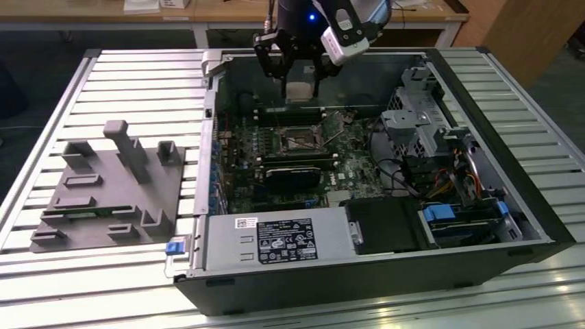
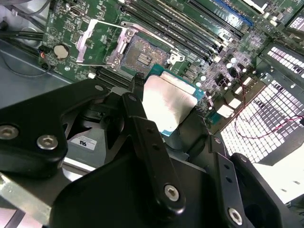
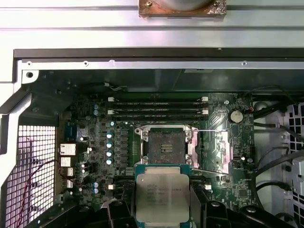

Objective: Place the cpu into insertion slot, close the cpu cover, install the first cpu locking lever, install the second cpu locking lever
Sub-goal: 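Place the cpu into insertion slot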

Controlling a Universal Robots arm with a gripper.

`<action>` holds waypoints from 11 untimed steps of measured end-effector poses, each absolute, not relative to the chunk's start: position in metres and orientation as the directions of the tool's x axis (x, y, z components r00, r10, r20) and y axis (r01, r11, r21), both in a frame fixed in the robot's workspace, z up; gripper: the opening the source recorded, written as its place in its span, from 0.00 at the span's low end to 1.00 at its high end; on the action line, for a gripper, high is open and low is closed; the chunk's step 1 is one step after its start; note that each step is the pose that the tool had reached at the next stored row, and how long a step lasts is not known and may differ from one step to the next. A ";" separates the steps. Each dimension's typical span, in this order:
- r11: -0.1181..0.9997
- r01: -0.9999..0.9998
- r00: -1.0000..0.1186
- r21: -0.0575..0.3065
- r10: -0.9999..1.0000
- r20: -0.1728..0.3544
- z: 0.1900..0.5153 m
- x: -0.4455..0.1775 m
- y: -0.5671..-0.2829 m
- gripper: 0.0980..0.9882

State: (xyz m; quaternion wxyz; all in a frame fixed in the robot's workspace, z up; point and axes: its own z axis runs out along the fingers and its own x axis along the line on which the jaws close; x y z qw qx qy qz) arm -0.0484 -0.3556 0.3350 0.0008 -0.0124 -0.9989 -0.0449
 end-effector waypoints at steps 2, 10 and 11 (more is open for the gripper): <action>0.996 0.025 -1.000 0.090 0.025 0.001 0.332 -0.051 -0.356 0.50; 0.996 0.024 -1.000 0.090 0.025 -0.004 0.319 -0.058 -0.355 0.50; 0.996 0.024 -1.000 0.090 0.025 -0.004 0.317 -0.058 -0.355 0.50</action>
